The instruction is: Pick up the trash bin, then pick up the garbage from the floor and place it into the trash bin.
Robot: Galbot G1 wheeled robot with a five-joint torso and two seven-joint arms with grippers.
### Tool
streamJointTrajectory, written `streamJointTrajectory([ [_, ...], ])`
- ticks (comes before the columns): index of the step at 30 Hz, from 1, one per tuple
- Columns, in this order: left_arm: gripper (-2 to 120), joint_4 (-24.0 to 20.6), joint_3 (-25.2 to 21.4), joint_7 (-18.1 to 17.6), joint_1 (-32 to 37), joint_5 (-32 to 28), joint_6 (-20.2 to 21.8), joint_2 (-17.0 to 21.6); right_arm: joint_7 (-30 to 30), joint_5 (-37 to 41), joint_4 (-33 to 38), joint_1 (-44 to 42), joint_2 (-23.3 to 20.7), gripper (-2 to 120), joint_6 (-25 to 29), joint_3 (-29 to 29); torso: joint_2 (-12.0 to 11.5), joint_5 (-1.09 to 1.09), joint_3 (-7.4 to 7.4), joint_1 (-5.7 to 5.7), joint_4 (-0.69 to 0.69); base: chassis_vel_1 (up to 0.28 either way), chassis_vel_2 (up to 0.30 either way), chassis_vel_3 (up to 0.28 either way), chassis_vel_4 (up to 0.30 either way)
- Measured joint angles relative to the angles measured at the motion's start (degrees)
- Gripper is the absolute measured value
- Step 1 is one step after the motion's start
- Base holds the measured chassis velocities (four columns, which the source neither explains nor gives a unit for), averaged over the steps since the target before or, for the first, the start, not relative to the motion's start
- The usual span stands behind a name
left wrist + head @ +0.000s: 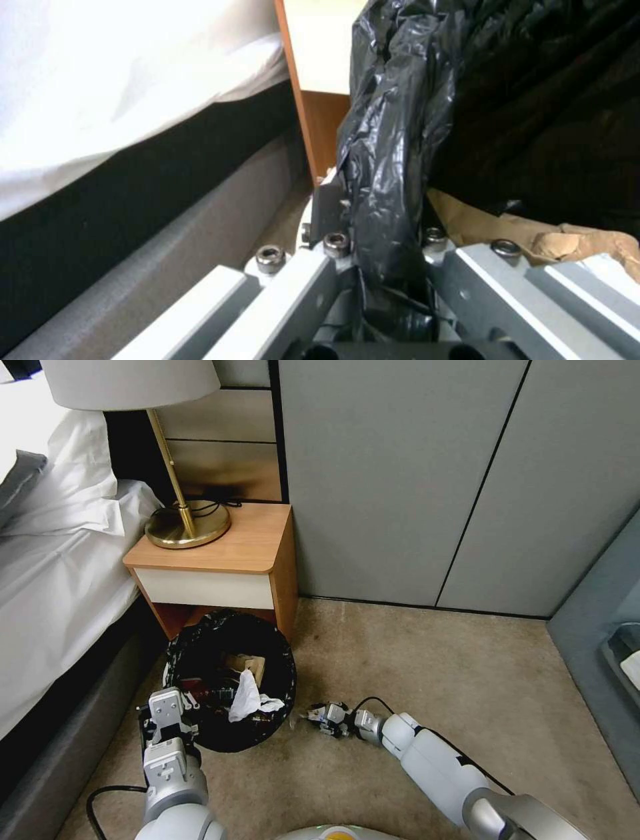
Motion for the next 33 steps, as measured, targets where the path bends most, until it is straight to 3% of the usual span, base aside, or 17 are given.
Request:
streamJointTrajectory([
  [4, 0, 0.0, 0.0, 0.0, 0.0, 0.0, 0.0, 0.0, 0.3, 0.0, 0.1, -0.3, 0.0, 0, 0.0, 0.0, 0.0, 0.00, 0.00, 0.00, 0.00, 0.000, 0.000, 0.000, 0.000],
  [16, 0, 0.0, 0.1, 0.0, -0.6, 0.0, 0.0, 0.0, 2.9, 1.3, 3.9, -2.4, -1.3, 0, 0.0, 0.8, 0.0, 0.00, 0.00, 0.00, 0.01, 0.000, 0.000, 0.000, 0.000],
  [24, 0, 1.7, -1.7, 0.0, -2.0, -2.2, 0.2, 2.0, 3.2, 7.3, 20.0, -11.9, -5.9, 0, -0.6, 4.0, 0.0, 0.00, -0.01, 0.00, 0.00, 0.000, 0.000, 0.000, 0.000],
  [33, 0, 1.6, -1.7, -0.5, -2.7, -2.8, 1.3, 2.7, 4.1, 8.4, 37.9, -21.8, -9.1, 0, 0.9, 17.1, 0.0, 0.01, 0.00, 0.00, 0.01, 0.000, 0.000, 0.000, 0.000],
])
